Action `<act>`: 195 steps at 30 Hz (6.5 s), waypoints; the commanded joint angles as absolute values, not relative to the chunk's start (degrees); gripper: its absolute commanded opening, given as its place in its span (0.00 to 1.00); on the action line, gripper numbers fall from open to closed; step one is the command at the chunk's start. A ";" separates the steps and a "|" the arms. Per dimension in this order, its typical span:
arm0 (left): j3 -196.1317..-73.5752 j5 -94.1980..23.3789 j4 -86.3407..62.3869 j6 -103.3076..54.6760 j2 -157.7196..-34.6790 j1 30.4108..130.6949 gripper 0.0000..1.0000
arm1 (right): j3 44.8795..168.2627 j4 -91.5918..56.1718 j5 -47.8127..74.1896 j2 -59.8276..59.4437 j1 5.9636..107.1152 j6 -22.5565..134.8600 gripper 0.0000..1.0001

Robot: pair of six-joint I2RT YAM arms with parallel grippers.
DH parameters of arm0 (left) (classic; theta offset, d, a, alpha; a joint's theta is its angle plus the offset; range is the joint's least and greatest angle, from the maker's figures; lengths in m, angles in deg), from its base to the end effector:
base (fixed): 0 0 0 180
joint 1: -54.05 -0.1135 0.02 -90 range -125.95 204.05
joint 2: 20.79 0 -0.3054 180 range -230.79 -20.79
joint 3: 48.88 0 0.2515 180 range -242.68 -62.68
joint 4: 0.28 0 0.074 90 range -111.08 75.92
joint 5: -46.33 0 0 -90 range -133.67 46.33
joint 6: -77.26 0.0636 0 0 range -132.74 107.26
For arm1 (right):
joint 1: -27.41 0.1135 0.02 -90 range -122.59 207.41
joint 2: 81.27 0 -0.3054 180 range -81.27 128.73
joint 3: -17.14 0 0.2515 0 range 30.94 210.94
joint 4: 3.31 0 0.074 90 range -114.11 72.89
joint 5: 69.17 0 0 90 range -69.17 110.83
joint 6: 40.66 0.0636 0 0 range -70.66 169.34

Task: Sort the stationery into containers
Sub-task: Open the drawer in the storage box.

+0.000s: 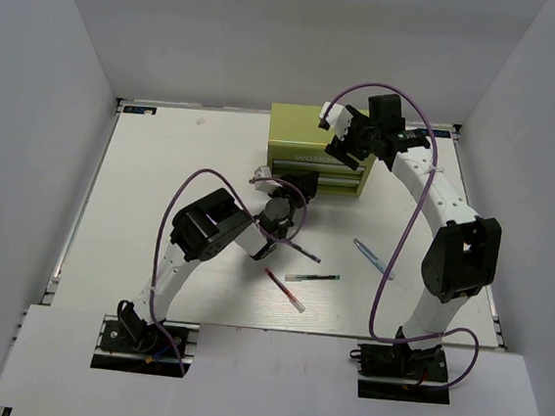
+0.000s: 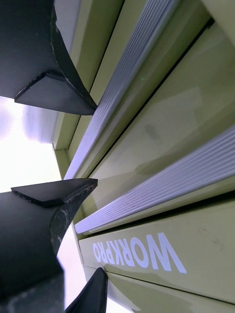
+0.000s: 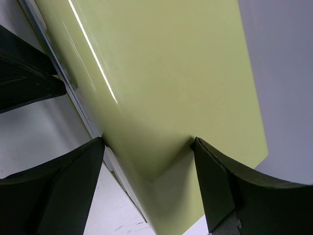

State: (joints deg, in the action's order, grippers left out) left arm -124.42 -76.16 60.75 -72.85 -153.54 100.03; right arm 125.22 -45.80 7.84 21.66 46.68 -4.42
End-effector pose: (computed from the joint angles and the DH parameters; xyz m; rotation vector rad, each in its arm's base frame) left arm 0.3657 -0.3292 0.1348 -0.6641 1.4662 -1.0436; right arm 0.4172 0.1610 0.3513 -1.4093 1.6951 -0.0836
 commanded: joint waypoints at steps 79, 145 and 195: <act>-126.14 -83.66 89.54 -79.53 -147.27 100.64 0.48 | 118.39 -52.45 9.84 21.91 44.90 -3.57 0.78; -130.18 -92.54 89.54 -86.75 -155.45 101.16 0.00 | 117.60 -53.41 5.71 19.37 44.55 -5.86 0.80; -125.00 -93.07 89.54 -80.68 -146.21 103.79 0.00 | 121.11 -52.80 9.58 21.91 44.73 -3.75 0.82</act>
